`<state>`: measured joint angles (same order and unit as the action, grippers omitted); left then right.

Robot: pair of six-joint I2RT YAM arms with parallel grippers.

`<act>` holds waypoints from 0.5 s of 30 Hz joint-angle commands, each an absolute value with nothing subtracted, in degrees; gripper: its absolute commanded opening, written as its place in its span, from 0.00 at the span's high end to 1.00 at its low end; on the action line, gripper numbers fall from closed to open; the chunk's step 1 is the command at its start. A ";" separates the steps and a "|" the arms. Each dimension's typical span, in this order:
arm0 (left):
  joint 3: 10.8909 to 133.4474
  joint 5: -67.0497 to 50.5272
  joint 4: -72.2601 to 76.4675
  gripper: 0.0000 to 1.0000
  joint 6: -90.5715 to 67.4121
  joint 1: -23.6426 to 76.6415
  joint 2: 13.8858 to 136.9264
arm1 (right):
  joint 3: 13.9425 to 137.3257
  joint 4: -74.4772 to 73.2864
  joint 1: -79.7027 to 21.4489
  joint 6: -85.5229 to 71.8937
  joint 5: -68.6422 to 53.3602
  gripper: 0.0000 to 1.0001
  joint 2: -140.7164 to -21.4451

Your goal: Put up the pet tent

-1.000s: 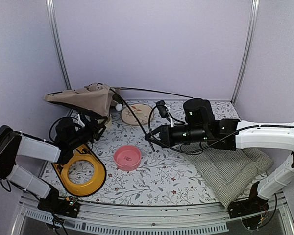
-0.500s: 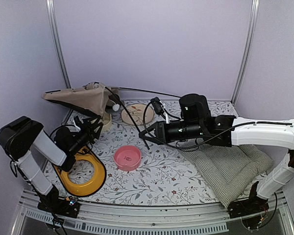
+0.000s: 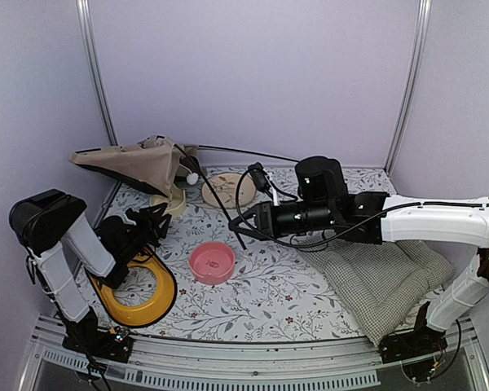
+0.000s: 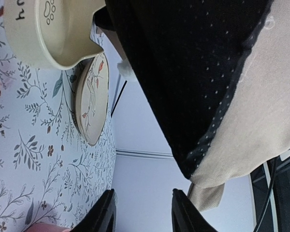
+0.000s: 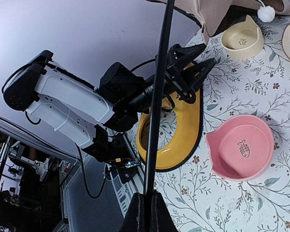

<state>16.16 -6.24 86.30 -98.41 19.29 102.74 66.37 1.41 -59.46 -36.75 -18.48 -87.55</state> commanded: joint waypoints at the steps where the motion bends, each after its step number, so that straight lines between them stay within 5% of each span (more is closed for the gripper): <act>1: 17.80 -3.37 104.24 0.60 -99.70 18.78 102.26 | 68.55 5.54 -58.71 -36.44 -17.66 1.00 -88.51; 15: 20.76 -2.42 104.24 0.58 -99.22 19.64 101.07 | 68.38 5.89 -58.70 -36.38 -17.93 1.00 -89.38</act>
<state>19.29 -3.31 86.35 -99.63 19.35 102.65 66.37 1.76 -59.44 -36.93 -18.79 -88.75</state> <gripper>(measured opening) 0.420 0.040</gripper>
